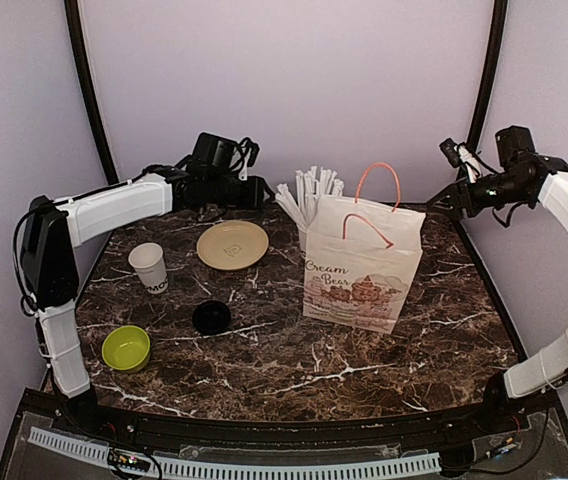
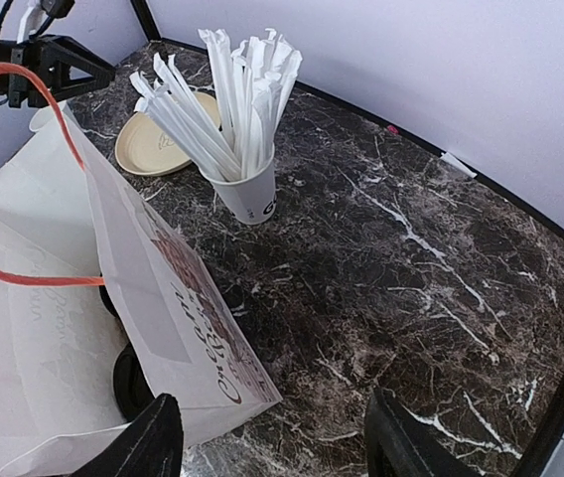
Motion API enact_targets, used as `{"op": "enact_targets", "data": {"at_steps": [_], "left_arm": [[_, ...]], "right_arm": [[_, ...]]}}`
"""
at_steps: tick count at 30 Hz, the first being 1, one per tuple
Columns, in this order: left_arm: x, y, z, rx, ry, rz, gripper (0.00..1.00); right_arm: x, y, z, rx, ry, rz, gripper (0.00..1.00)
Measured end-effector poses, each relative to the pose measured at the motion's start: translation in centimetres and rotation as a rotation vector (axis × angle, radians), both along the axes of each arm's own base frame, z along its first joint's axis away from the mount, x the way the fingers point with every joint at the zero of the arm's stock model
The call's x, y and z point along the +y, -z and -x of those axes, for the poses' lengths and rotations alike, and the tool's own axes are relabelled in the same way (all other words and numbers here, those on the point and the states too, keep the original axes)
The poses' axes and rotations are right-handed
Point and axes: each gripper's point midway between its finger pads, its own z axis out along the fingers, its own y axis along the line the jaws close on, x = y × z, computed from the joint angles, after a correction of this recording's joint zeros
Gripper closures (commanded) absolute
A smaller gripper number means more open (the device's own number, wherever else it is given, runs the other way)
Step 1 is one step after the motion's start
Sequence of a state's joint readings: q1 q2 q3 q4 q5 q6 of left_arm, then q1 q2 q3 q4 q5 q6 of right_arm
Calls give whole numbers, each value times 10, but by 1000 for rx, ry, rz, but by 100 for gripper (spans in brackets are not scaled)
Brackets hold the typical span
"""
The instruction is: Pack the takeout coffee
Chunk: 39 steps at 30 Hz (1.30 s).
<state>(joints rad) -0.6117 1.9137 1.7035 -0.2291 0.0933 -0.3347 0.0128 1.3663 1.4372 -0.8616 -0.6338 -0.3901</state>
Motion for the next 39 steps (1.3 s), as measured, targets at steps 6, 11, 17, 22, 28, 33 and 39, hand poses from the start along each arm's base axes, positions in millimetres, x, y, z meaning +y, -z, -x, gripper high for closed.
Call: {"op": "enact_targets", "data": {"at_steps": [6, 11, 17, 22, 28, 33, 39], "left_arm": [[-7, 9, -7, 33, 39, 63, 56], [-17, 10, -11, 43, 66, 105, 61], [-27, 3, -18, 30, 82, 142, 71], [-30, 0, -19, 32, 91, 157, 81], [-32, -9, -20, 21, 97, 170, 87], [-33, -17, -21, 10, 98, 177, 93], [-29, -9, -18, 40, 86, 151, 72]], "right_arm": [[0, -4, -4, -22, 5, -8, 38], [1, -5, -6, -33, 3, -16, 38], [3, 0, -5, -16, -1, -28, 38], [3, 4, -4, -4, -1, -31, 38], [4, 5, -5, -2, -5, -35, 39], [5, 12, -9, 19, -10, -40, 38], [7, 13, -9, 26, -18, -49, 38]]}}
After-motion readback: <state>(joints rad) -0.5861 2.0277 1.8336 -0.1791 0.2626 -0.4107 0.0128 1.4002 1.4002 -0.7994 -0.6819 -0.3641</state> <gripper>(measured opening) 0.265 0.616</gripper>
